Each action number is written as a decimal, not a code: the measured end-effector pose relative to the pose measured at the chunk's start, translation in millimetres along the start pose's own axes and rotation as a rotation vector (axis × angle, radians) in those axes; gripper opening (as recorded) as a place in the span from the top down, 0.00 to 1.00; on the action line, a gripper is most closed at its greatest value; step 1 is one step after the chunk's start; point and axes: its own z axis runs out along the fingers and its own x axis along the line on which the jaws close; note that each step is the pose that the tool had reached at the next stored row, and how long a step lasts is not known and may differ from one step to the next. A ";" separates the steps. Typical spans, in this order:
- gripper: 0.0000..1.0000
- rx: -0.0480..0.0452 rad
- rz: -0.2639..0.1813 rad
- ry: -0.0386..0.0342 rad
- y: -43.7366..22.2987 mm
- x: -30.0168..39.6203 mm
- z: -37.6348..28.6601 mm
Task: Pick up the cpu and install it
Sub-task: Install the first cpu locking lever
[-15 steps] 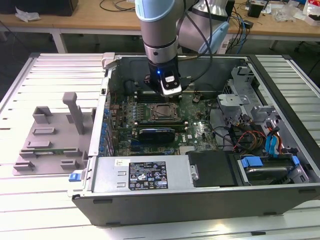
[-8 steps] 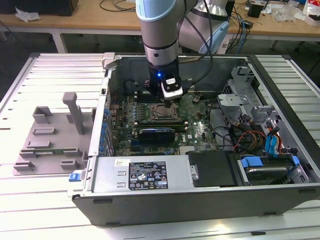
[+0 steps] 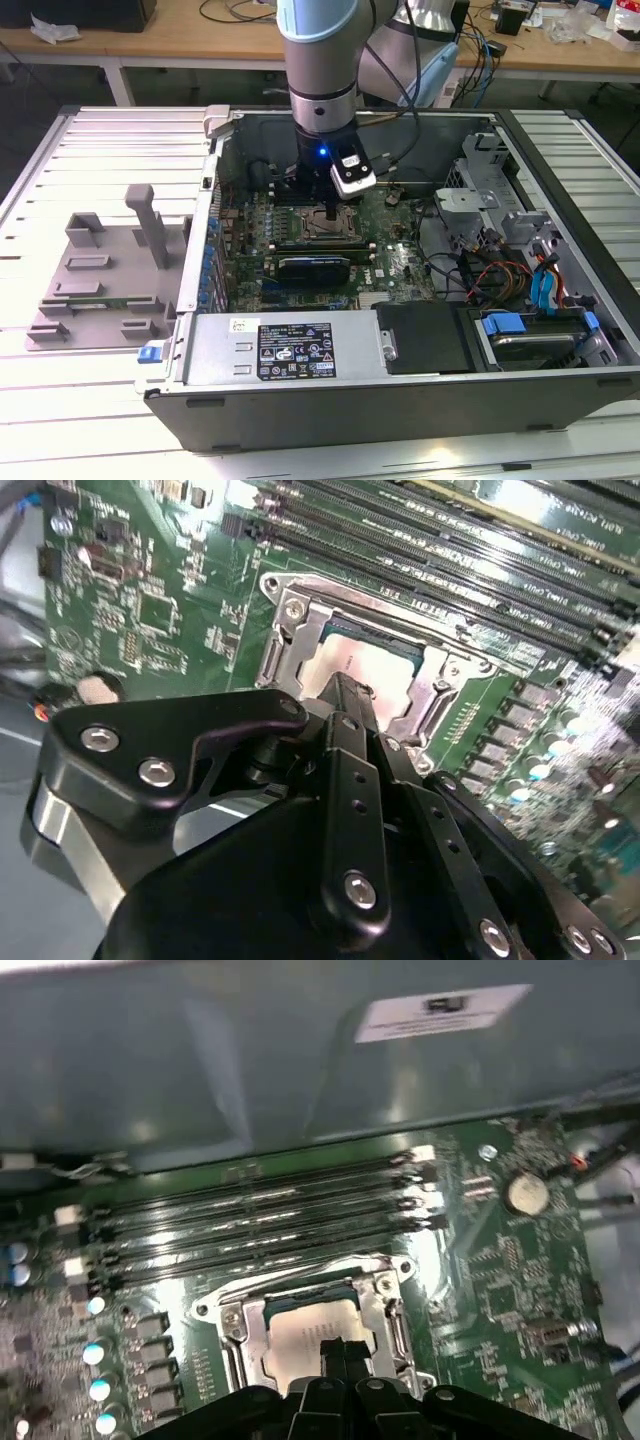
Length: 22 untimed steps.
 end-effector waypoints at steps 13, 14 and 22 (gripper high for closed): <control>0.89 0.0375 -0.131 0.0166 0.7 -1.7 -13.4; 0.89 0.0371 -0.135 0.0167 0.8 -1.9 -15.2; 0.89 0.0364 -0.141 0.0168 1.0 -2.5 -19.8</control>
